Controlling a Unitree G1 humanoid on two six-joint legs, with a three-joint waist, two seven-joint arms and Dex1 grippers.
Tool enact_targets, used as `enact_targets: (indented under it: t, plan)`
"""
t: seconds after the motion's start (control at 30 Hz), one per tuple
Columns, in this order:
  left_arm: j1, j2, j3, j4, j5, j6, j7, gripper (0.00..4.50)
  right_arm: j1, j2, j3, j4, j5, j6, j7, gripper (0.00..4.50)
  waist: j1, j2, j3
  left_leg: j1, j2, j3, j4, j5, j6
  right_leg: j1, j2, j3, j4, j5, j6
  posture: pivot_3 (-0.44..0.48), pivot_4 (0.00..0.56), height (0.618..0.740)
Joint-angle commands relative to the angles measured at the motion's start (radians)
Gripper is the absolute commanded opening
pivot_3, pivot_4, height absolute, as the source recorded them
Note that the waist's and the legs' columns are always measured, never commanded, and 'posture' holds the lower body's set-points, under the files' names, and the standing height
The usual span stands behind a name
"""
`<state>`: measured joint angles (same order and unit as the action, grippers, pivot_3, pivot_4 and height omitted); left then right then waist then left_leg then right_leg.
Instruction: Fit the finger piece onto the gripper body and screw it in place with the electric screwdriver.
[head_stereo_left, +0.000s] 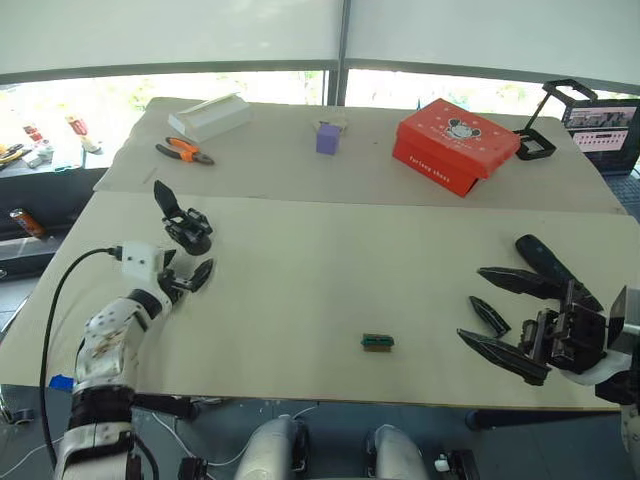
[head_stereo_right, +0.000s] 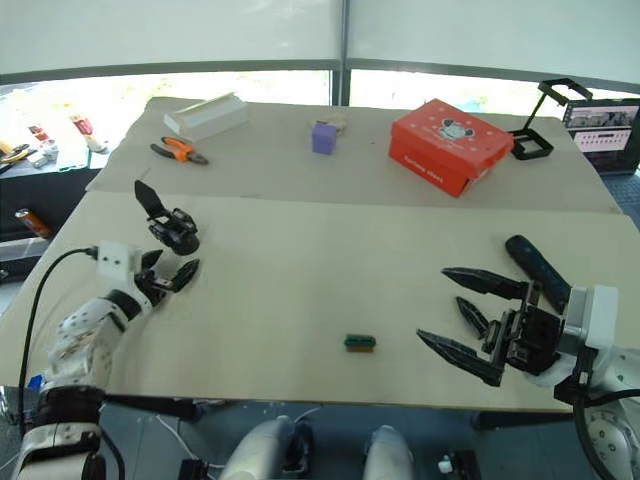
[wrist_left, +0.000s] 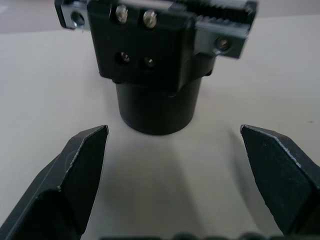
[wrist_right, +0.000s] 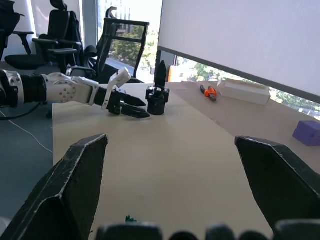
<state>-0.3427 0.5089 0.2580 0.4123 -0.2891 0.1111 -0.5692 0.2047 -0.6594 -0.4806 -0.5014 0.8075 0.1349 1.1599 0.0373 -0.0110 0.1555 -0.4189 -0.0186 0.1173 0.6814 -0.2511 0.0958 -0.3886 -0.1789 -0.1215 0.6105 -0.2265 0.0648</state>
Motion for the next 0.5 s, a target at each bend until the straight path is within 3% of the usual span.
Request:
enact_targets:
  t: [0.03, 0.5]
  plan:
    - [-0.048, -0.014, -0.016, 0.053, 0.025, -0.057, 0.0, 4.5, 0.011, 0.003, -0.019, -0.031, 0.003, -0.031, -0.003, 4.48, 0.002, 0.0, 0.0, 0.0, 0.0, 0.0, 0.0, 0.0, 0.0, 0.0, 0.0, 0.0, 0.0, 0.0, 0.0, 0.0, 0.15, 0.74]
    - [-0.228, -0.03, -0.052, 0.359, 0.079, -0.179, -0.047, 4.5, 0.041, 0.001, -0.026, -0.035, -0.006, -0.051, -0.008, 4.48, 0.009, 0.0, 0.0, 0.0, -0.001, -0.001, 0.001, 0.0, 0.0, 0.001, -0.001, -0.001, 0.001, 0.0, 0.0, 0.0, 0.15, 0.74]
